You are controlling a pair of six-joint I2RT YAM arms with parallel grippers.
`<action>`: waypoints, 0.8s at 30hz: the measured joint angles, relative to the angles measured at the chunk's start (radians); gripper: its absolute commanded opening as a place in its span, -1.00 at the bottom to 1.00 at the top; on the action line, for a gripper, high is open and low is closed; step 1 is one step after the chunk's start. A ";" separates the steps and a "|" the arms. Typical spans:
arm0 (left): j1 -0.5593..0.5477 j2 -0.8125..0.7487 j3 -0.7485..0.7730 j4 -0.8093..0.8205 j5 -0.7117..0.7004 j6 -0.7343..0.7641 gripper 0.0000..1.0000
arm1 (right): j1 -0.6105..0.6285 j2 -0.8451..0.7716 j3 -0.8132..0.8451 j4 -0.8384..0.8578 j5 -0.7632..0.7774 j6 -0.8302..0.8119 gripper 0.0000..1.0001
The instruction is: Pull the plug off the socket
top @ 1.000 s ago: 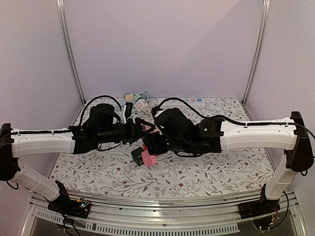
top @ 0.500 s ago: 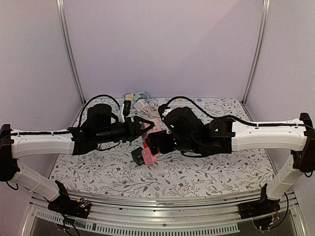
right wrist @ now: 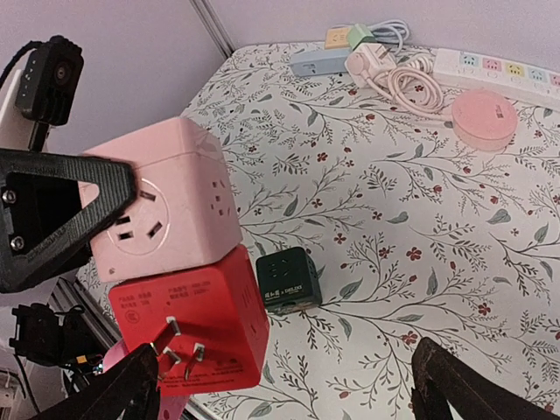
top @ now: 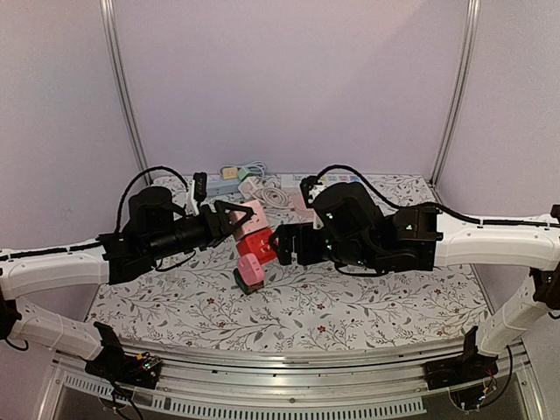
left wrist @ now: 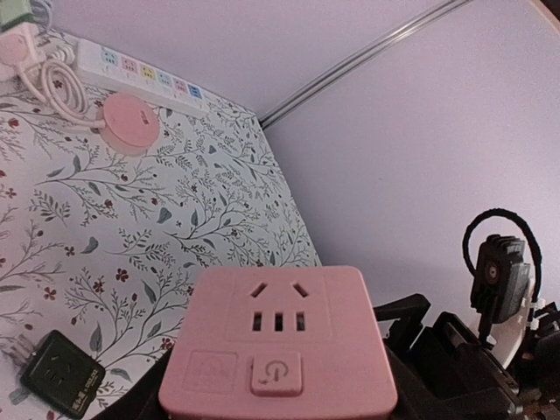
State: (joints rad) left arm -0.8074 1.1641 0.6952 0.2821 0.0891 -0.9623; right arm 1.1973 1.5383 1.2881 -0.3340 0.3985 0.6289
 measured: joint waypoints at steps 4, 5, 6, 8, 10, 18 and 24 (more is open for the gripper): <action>0.000 -0.006 -0.005 0.007 -0.014 -0.009 -0.98 | 0.021 -0.032 -0.046 -0.008 0.009 0.019 0.98; 0.000 -0.006 -0.005 0.007 -0.014 -0.011 -0.98 | 0.029 -0.033 -0.047 -0.012 0.015 0.019 0.98; 0.000 -0.005 -0.005 0.008 -0.010 -0.014 -0.98 | 0.037 -0.033 -0.047 -0.012 0.016 0.019 0.97; 0.000 -0.001 -0.005 0.012 -0.001 -0.018 -0.98 | 0.054 -0.033 -0.047 -0.012 0.016 0.023 0.98; 0.000 0.002 -0.005 0.013 0.011 -0.020 -0.97 | 0.062 -0.033 -0.047 -0.012 0.017 0.026 0.98; 0.001 0.051 0.006 0.078 0.113 -0.016 -0.98 | 0.080 0.011 0.036 -0.025 0.038 0.025 0.97; 0.001 0.111 0.039 0.085 0.178 -0.019 -0.98 | 0.119 0.047 0.116 -0.023 0.072 0.015 0.96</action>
State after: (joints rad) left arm -0.8066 1.2751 0.7345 0.3676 0.2672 -0.9813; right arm 1.3159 1.5848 1.4040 -0.3573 0.4706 0.6437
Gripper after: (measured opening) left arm 0.614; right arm 0.989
